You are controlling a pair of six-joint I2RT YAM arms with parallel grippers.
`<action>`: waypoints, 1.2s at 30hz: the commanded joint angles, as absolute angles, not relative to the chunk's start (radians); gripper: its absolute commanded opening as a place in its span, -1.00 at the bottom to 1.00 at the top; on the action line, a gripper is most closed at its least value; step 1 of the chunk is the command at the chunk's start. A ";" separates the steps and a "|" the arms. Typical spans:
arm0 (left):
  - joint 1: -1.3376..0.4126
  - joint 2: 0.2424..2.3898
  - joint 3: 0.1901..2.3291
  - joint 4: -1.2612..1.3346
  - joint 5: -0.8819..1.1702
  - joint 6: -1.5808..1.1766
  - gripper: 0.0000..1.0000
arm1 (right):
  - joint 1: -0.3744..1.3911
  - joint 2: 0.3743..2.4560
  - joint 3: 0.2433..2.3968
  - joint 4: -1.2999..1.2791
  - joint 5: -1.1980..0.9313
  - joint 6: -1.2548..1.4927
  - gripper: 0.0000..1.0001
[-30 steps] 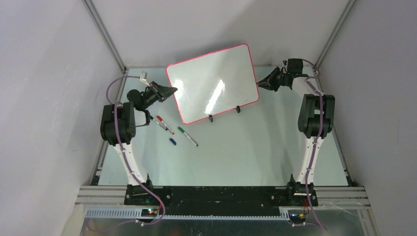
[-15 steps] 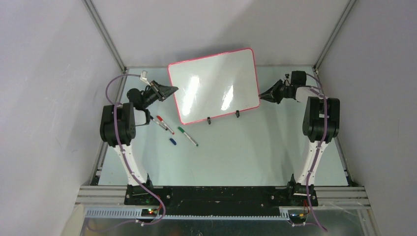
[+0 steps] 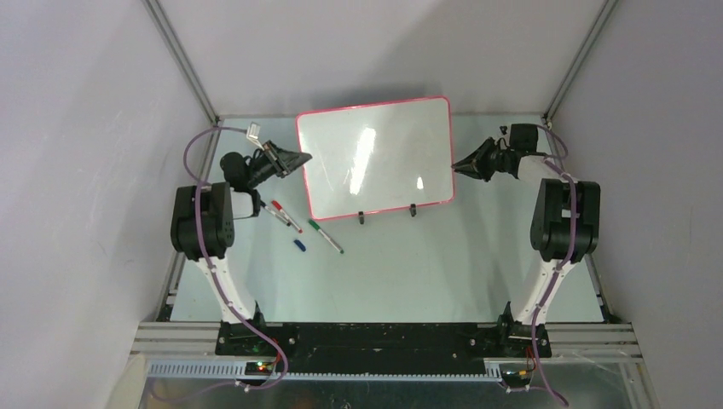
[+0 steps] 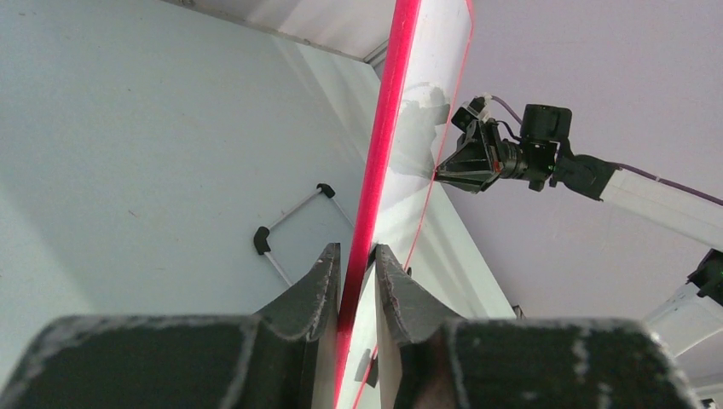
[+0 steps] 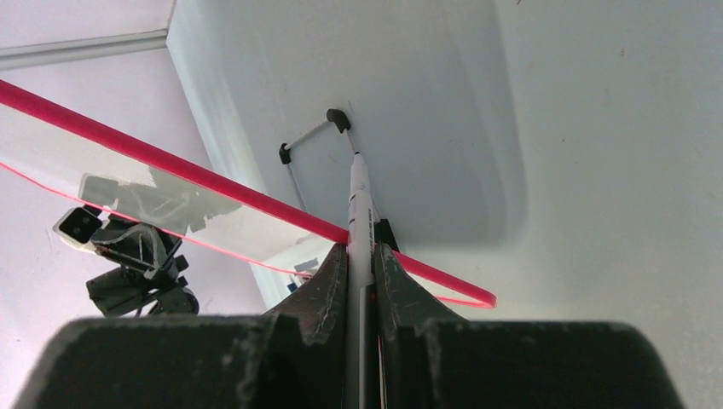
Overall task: Write a sentence on the whiteboard
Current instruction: Move the whiteboard to the center of the board.
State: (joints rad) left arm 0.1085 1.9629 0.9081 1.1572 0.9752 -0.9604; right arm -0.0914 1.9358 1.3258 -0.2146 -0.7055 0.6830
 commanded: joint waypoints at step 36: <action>-0.006 1.941 0.756 1.529 0.947 -1.157 -0.13 | -0.110 1.689 1.283 -0.343 -0.540 0.632 -1.00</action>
State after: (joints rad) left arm -0.0082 1.9568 0.7567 1.4548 0.9455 -1.1522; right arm -0.0959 1.7645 1.2774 -0.3180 -0.5850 0.6373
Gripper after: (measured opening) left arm 0.385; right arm 0.158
